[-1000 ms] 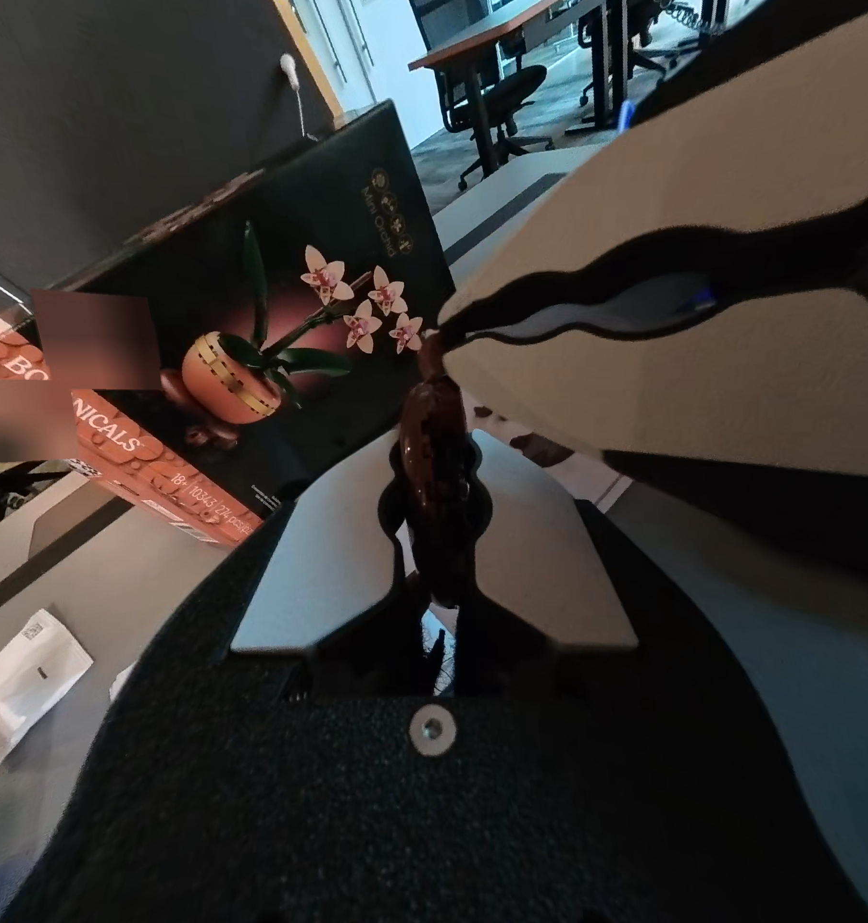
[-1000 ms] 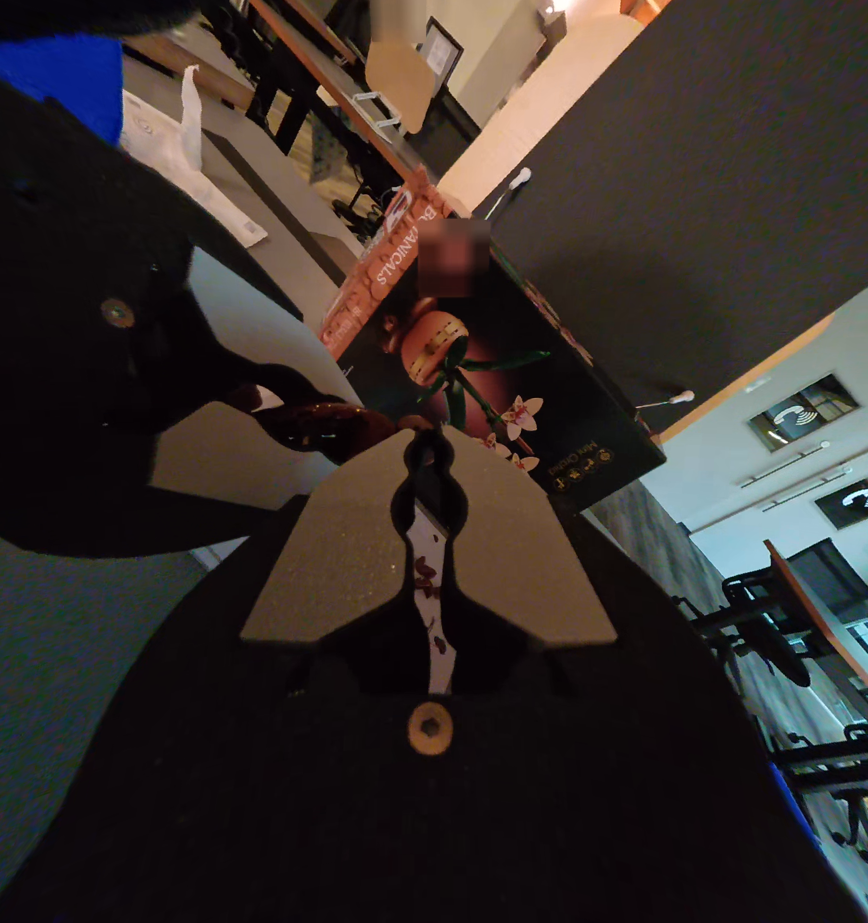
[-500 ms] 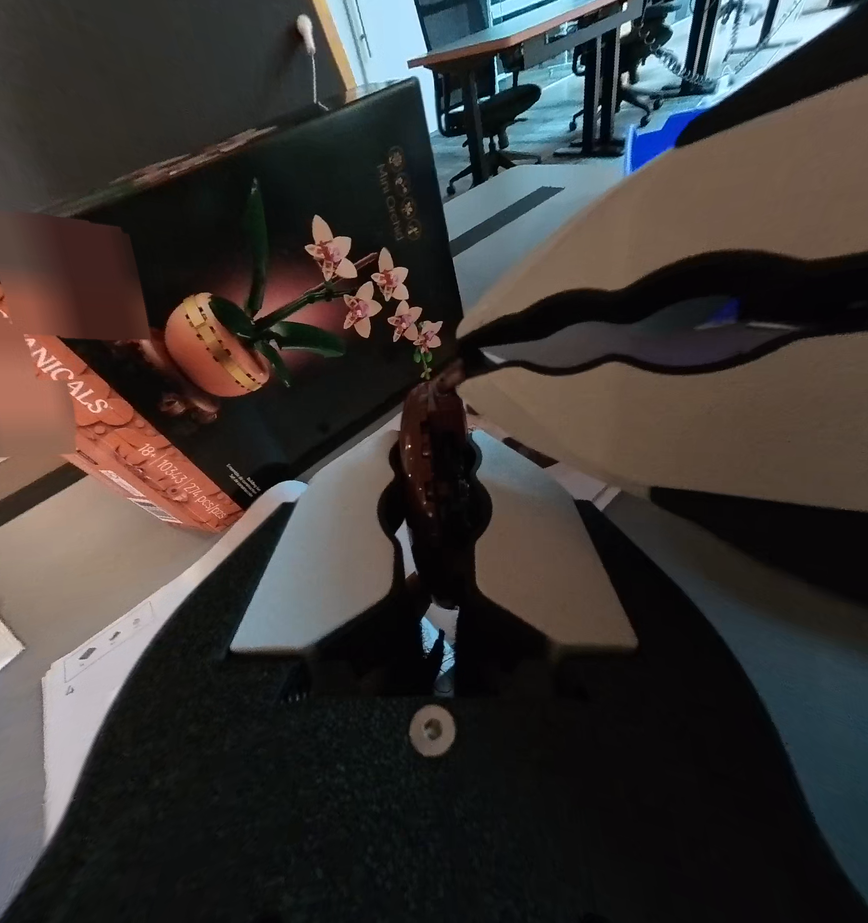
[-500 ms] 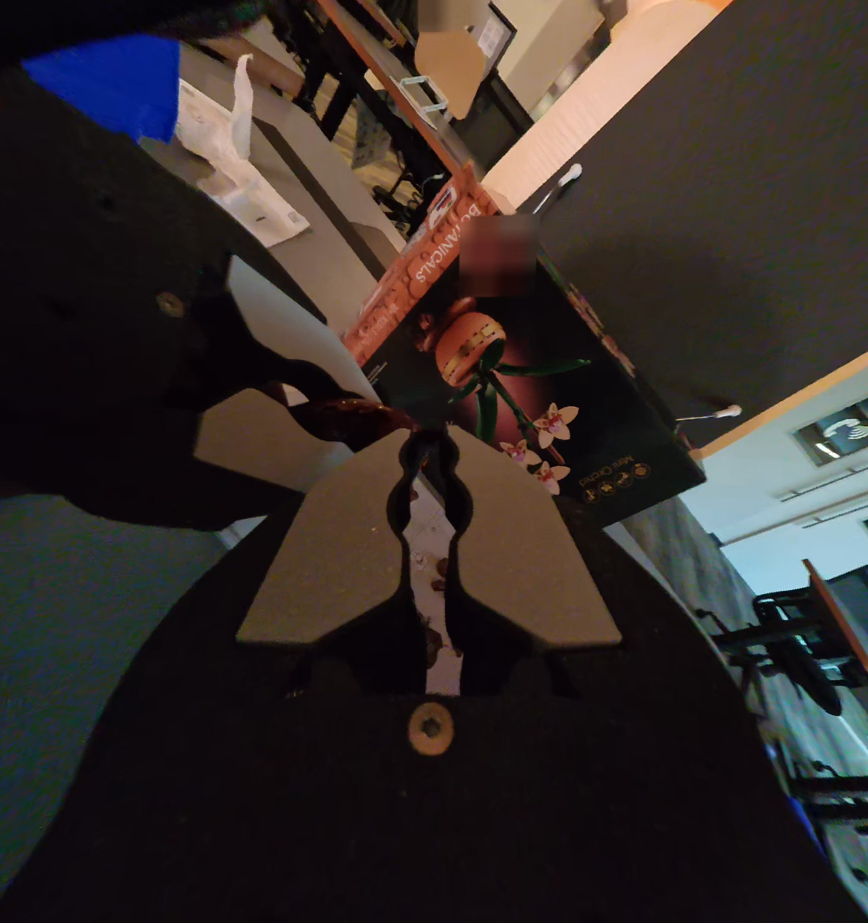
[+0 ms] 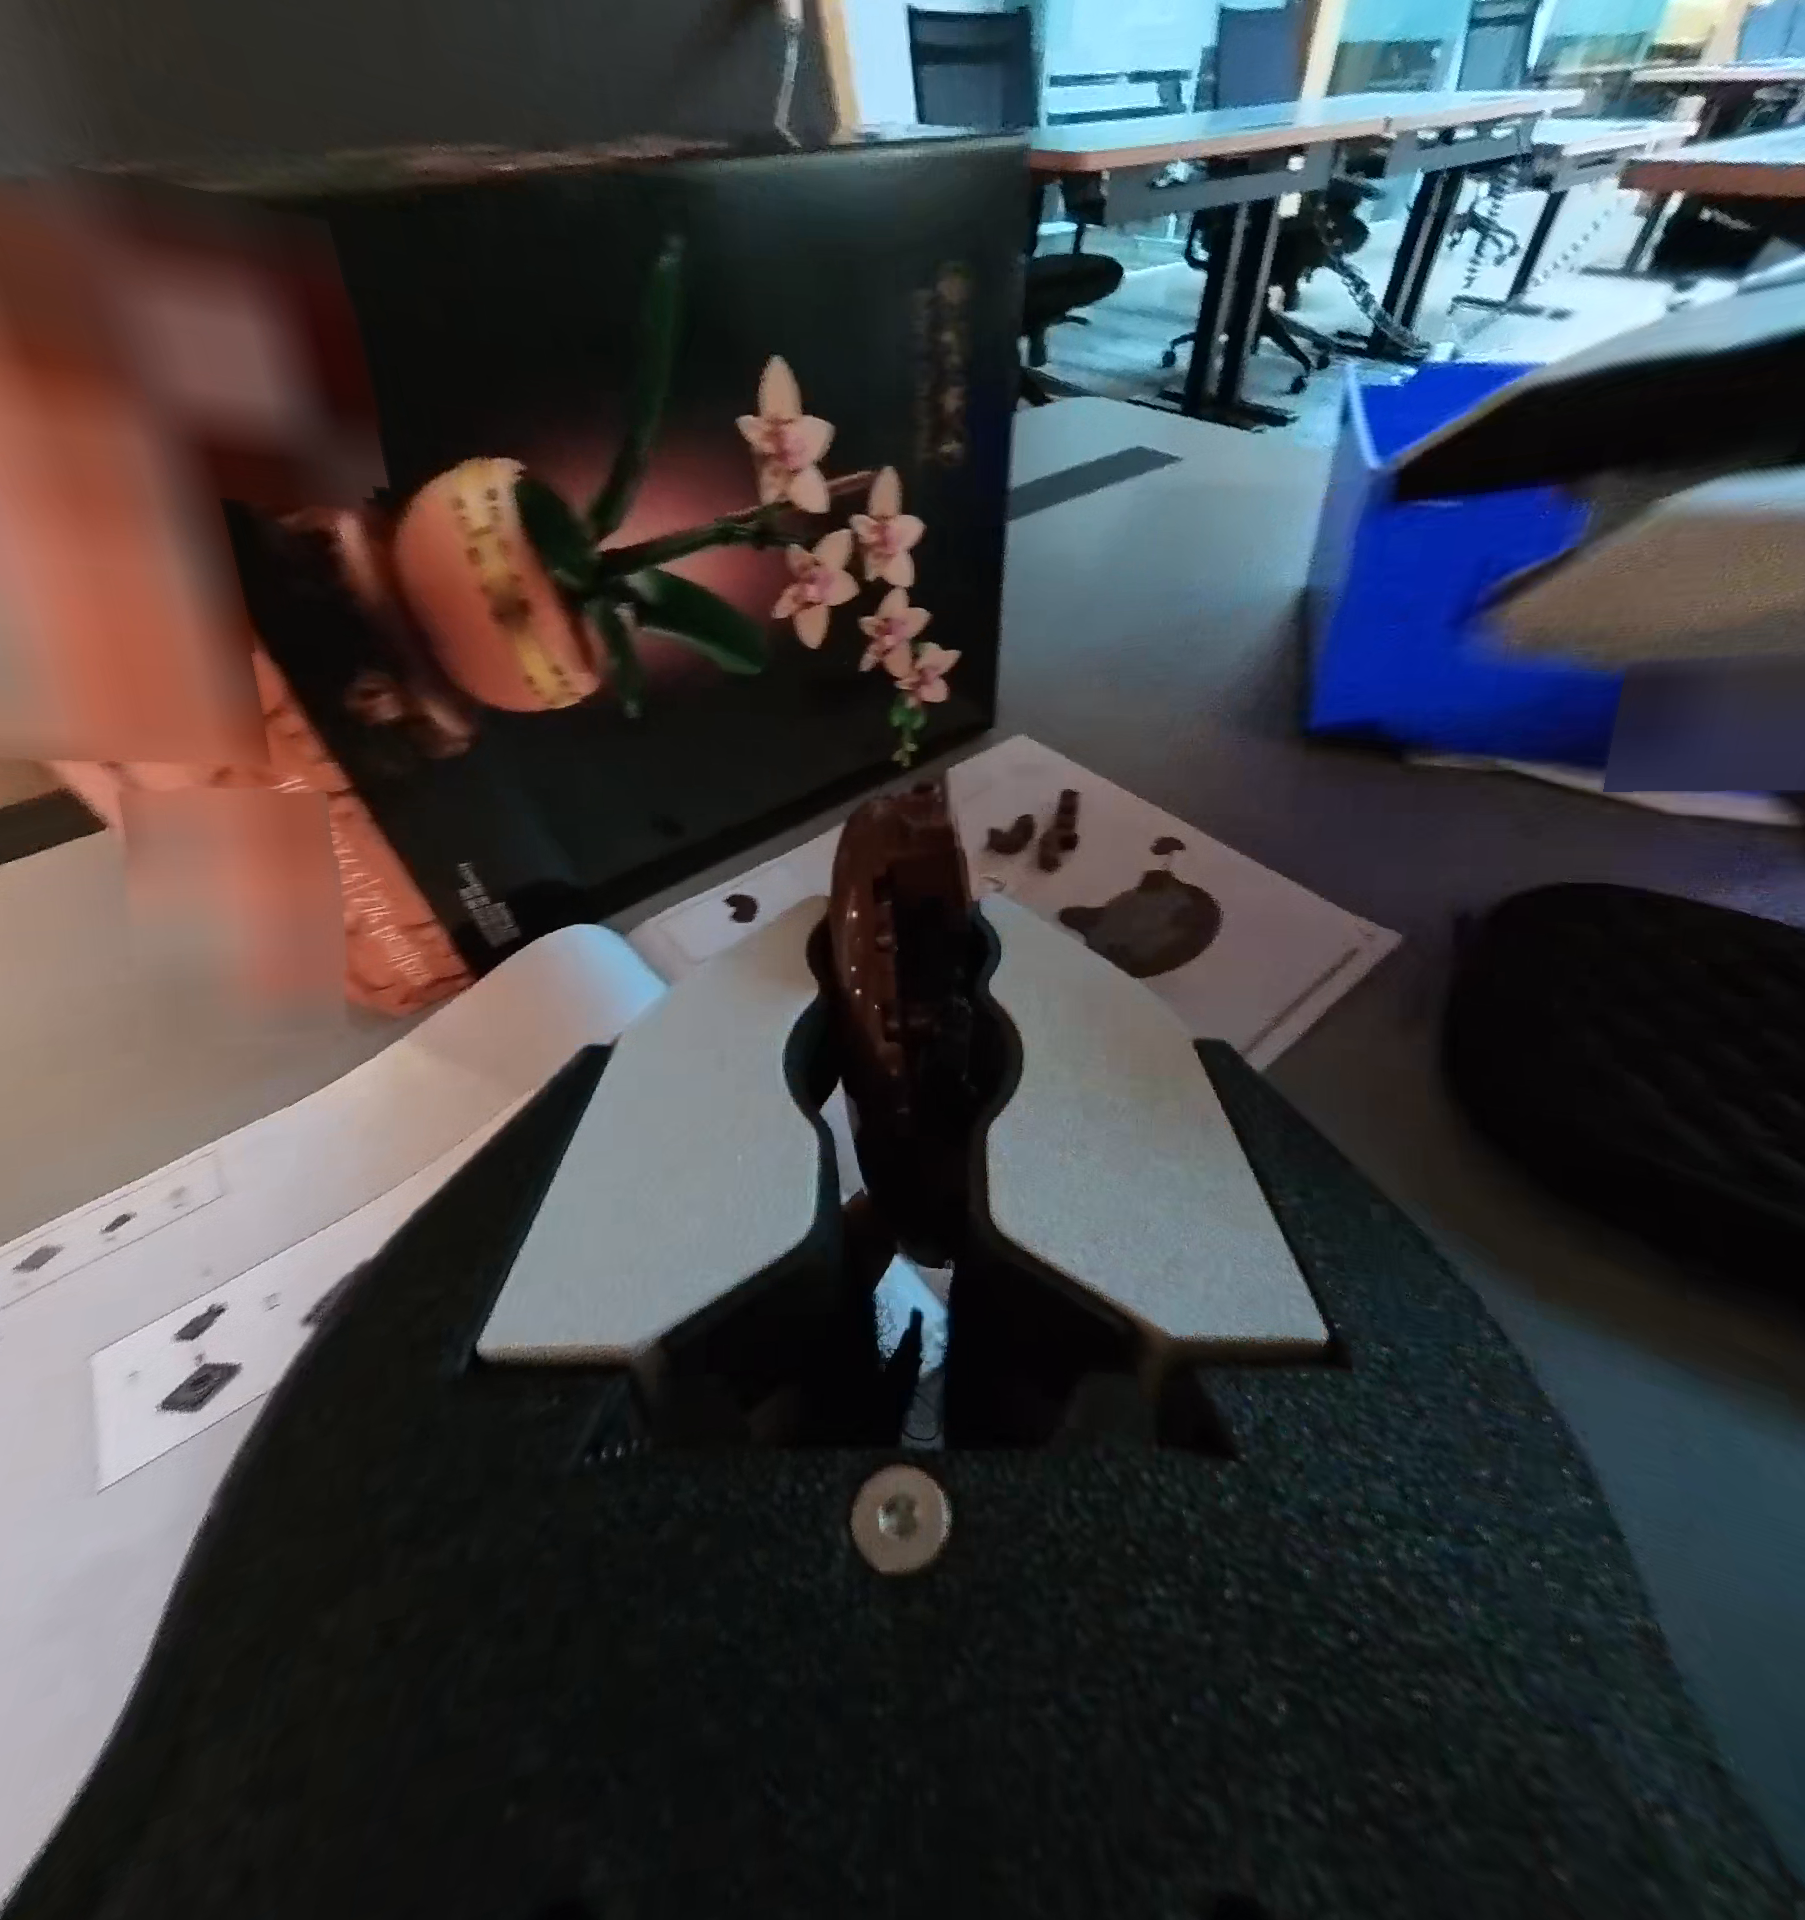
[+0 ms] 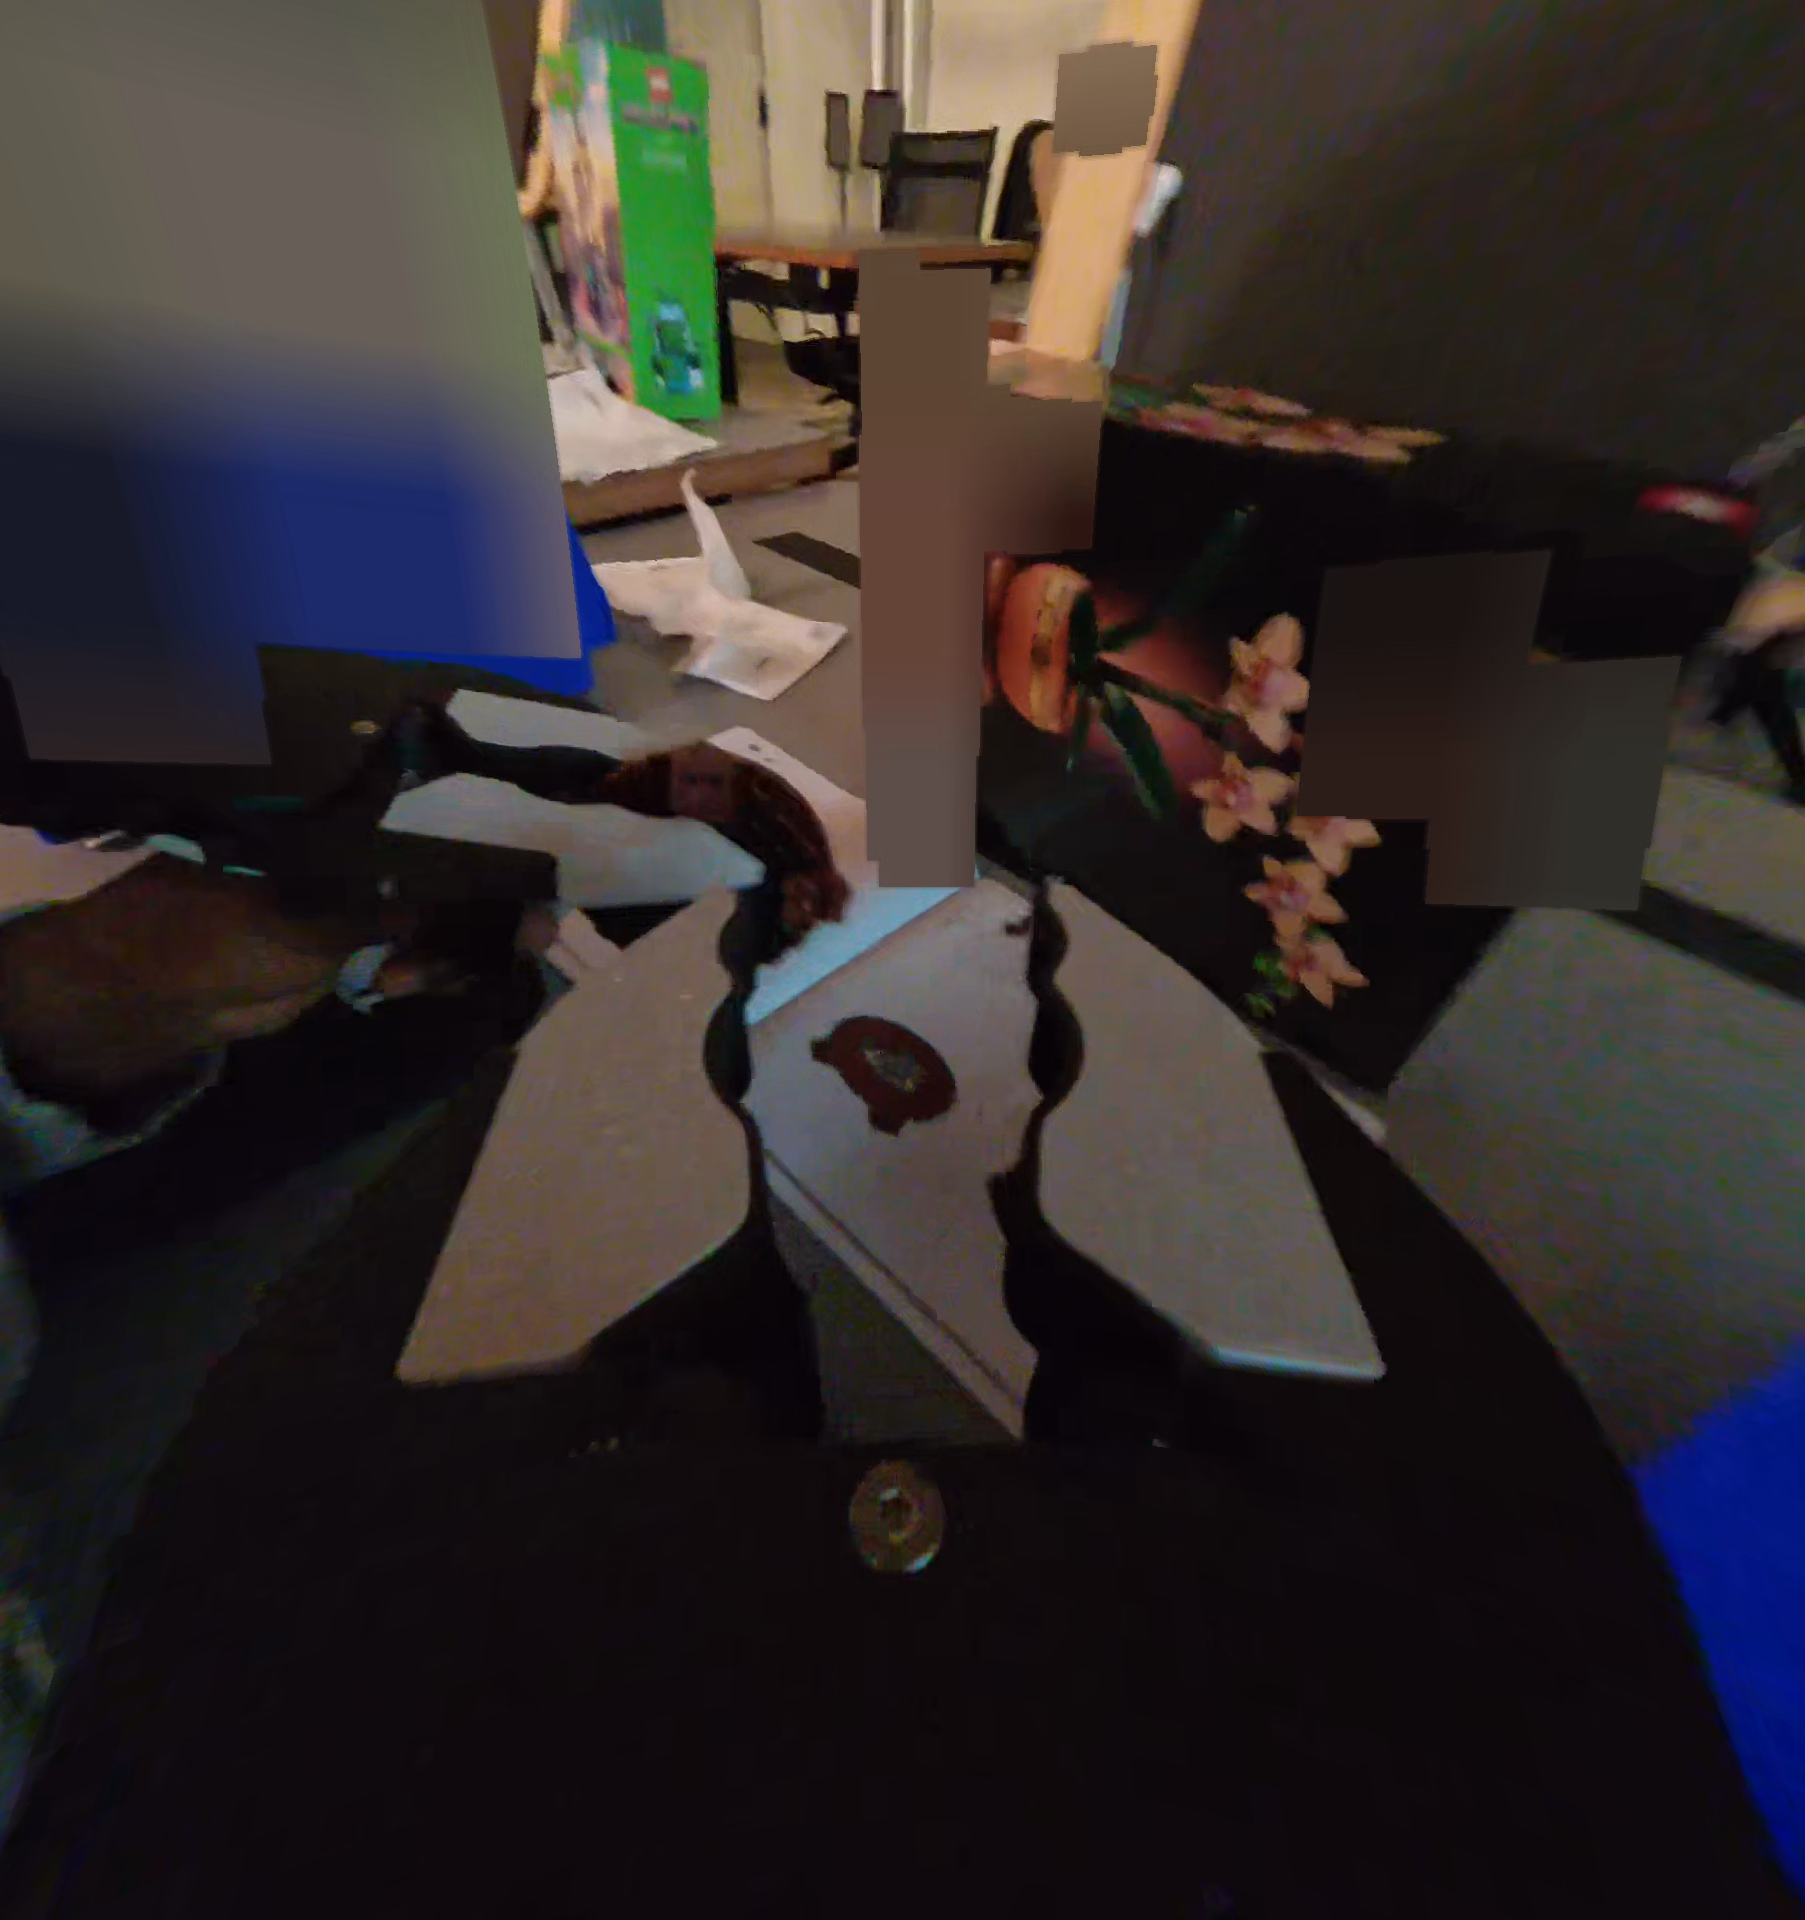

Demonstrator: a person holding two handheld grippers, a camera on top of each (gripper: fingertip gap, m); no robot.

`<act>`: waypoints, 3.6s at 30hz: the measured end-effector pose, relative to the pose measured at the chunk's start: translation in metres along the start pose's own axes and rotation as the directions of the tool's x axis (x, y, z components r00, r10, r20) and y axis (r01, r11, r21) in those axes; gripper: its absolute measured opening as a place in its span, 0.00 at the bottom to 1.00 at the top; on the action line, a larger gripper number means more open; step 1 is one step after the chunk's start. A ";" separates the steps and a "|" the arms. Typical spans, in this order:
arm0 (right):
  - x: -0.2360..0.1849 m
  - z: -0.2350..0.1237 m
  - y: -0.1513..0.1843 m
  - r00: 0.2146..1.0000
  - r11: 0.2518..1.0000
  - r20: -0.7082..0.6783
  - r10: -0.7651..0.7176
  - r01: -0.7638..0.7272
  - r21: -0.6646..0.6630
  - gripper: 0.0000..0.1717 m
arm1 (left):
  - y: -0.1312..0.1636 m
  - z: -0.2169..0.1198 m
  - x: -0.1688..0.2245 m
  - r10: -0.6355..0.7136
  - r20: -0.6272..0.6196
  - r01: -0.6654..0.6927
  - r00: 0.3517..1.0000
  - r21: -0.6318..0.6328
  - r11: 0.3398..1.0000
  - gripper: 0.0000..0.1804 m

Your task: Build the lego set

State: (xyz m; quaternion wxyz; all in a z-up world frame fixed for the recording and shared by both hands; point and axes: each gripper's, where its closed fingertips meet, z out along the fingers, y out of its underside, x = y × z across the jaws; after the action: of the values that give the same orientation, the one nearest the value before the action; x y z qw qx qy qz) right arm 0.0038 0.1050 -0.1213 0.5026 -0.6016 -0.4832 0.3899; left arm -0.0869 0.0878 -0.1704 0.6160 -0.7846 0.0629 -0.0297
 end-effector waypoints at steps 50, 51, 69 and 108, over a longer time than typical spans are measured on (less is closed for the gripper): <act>0.090 -0.013 0.151 0.978 0.819 -0.173 -0.118 -0.002 -0.574 0.05 | 0.005 0.006 0.013 -0.033 -0.116 0.038 0.993 0.039 0.999 0.12; 0.087 -0.011 0.152 0.975 0.801 -0.135 -0.175 0.061 -0.596 0.06 | 0.006 0.006 0.014 -0.031 -0.117 0.036 0.993 0.038 0.999 0.12; 0.095 -0.043 0.145 0.968 0.781 -0.058 -0.244 0.161 -0.603 0.08 | 0.006 0.007 0.013 -0.041 -0.119 0.046 0.992 0.038 0.998 0.12; -0.003 -0.126 0.131 0.833 0.680 0.191 -0.520 0.539 -0.497 0.07 | 0.007 0.009 0.028 0.049 -0.138 -0.043 0.989 0.043 0.998 0.12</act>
State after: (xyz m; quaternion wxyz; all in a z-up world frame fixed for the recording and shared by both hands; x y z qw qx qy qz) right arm 0.1479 0.0699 -0.2256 0.3987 -0.5441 -0.7329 0.0887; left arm -0.0590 0.0908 -0.1800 0.6263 -0.7665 0.1232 -0.0716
